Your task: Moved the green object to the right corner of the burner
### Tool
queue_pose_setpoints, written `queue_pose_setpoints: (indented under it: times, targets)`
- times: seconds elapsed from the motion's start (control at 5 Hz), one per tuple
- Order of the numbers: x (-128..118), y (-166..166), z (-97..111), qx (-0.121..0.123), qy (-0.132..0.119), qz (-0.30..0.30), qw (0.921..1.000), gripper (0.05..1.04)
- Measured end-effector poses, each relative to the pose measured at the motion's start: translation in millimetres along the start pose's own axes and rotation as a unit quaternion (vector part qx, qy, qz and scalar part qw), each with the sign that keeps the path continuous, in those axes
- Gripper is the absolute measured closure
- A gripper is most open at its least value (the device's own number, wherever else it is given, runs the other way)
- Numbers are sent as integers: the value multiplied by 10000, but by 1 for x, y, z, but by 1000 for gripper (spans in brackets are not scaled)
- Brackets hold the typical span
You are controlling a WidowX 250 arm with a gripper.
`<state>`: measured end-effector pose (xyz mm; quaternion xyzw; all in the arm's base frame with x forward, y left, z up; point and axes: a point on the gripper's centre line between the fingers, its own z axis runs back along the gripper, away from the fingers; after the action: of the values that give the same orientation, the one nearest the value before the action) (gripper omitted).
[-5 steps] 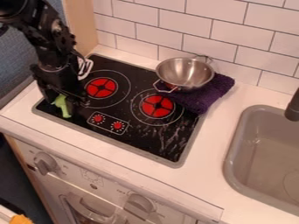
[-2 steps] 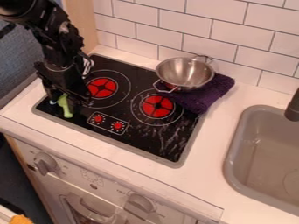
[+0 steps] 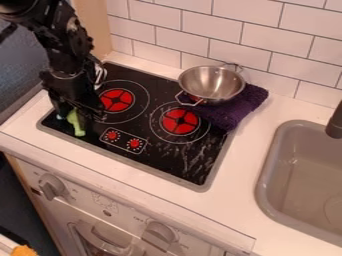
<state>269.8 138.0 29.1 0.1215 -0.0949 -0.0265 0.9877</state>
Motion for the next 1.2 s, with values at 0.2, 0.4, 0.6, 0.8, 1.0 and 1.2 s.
queue_pose_setpoints:
  times: [0.2,0.4,0.6,0.8,1.0,1.2]
  targets:
    - [7,-5,21,-55,-184,-32,9998,512]
    - [25,-32,51,-248,-580,-354,9974,512]
    - [40,-57,86,-252,-1079,-598,9920,512]
    - [46,-92,95,-519,-1195,-801,9882,512]
    - [50,-142,90,-971,-1177,-1124,9819,512]
    - [44,-177,80,-1248,-1040,-1181,9796,512]
